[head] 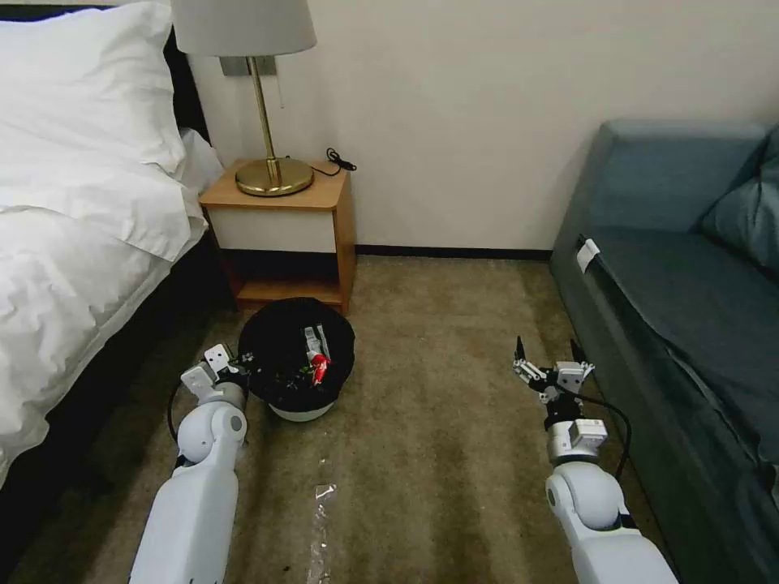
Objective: Pick up the trash bin, then pick up the garbage on the floor and place it into the trash bin.
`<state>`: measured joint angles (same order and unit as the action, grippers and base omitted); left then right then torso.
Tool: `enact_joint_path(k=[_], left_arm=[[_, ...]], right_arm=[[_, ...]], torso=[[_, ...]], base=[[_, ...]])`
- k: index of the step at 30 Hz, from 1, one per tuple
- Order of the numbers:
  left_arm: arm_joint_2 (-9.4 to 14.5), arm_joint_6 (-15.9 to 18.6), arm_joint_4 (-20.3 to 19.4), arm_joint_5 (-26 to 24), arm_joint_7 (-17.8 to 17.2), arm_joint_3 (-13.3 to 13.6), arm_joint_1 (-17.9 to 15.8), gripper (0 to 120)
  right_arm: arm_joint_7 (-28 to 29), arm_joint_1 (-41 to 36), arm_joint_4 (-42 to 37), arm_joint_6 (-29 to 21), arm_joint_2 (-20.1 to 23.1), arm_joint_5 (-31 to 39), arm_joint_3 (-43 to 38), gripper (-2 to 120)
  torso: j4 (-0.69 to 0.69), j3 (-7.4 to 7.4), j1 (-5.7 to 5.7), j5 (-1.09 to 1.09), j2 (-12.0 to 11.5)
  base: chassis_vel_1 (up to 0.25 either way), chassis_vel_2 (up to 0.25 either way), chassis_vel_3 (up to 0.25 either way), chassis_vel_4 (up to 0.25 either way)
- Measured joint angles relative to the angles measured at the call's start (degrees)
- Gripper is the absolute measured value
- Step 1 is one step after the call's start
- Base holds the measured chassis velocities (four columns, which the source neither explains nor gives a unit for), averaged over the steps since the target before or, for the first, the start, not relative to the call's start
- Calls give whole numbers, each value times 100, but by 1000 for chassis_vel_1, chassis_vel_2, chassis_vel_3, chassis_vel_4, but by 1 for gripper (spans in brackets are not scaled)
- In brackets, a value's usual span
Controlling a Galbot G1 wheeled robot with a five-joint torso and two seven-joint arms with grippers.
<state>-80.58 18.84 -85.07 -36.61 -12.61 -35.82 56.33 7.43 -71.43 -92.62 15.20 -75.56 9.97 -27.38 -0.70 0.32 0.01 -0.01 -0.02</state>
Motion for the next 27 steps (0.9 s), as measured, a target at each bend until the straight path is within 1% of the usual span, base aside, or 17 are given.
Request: enact_joint_path(k=[2, 4, 8, 10, 11, 14, 15, 17, 18, 20, 21, 22, 23, 24, 25, 26, 27], left_arm=[[-3, -19, 24, -10, 14, -48, -4, 4], [-3, -51, 51, -70, 83, -151, 2, 4], [-7, -80, 56, -109, 145, -210, 17, 4], [-17, -141, 57, -113, 279, -243, 38, 6], [-17, -141, 57, -113, 279, -243, 38, 6], [-23, -203, 7, -60, 406, -254, 47, 21], [-23, -203, 7, -60, 406, -254, 47, 21], [-23, -207, -70, -59, 409, -255, 55, 32], [-23, -207, -70, -59, 409, -255, 55, 32], [-21, -207, -122, -75, 382, -261, 68, 44], [-21, -207, -122, -75, 382, -261, 68, 44], [-21, -207, -140, -79, 372, -265, 75, 48], [-19, -207, -171, -87, 352, -266, 95, 54], [-19, -207, -171, -87, 352, -266, 95, 54], [-16, -207, -219, -88, 337, -266, 122, 61], [-12, -206, -260, -89, 327, -266, 141, 64], [-12, -206, -260, -89, 327, -266, 141, 64]], right_arm=[[-10, 27, 29, 7, -9, -5, 45, 100], [-34, 88, 77, 19, -33, -10, 127, 100], [-59, 120, 110, 31, -59, -12, 152, 100], [-124, 90, 128, 49, -64, -10, 158, 100], [-124, 90, 128, 49, -64, -10, 158, 100], [-208, 39, 150, 69, -53, -20, 162, 100], [-208, 39, 150, 69, -53, -20, 162, 100], [-213, 40, 160, 75, -59, -22, 166, 100], [-213, 40, 160, 75, -59, -22, 166, 100], [-225, 40, 164, 78, -58, -22, 183, 100], [-225, 40, 164, 78, -58, -22, 183, 100], [-232, 41, 171, 79, -58, -23, 188, 100], [-239, 43, 179, 82, -58, -22, 192, 99], [-239, 43, 179, 82, -58, -22, 192, 99], [-246, 45, 184, 85, -58, -23, 194, 99], [-251, 46, 188, 89, -59, -23, 196, 99], [-251, 46, 188, 89, -59, -23, 196, 99]], torso=[[1, 0, 0, 1, 0], [3, 0, 0, 0, 0], [3, 0, 0, 1, 0], [2, 0, 0, 0, 0], [2, 0, 0, 0, 0], [1, 0, 0, 0, 0], [1, 0, 0, 0, 0], [1, 0, 0, 1, 0], [1, 0, 0, 1, 0], [2, 0, 0, 0, 0], [2, 0, 0, 0, 0], [1, 0, 0, 1, 0], [1, 0, 0, 1, 0], [1, 0, 0, 1, 0], [1, 0, 0, 0, 0], [1, 0, 0, 0, 0], [1, 0, 0, 0, 0]], base=[[0, 0, 0, 0], [0, 0, 0, 0], [0, 0, 0, 0], [0, 0, 0, 0], [0, 0, 0, 0], [0, 0, 0, 0], [0, 0, 0, 0], [0, 0, 0, 0], [0, 0, 0, 0], [0, 0, 0, 0], [0, 0, 0, 0], [0, 0, 0, 0], [0, 0, 0, 0], [0, 0, 0, 0], [0, 0, 0, 0], [0, 0, 0, 0], [0, 0, 0, 0]])
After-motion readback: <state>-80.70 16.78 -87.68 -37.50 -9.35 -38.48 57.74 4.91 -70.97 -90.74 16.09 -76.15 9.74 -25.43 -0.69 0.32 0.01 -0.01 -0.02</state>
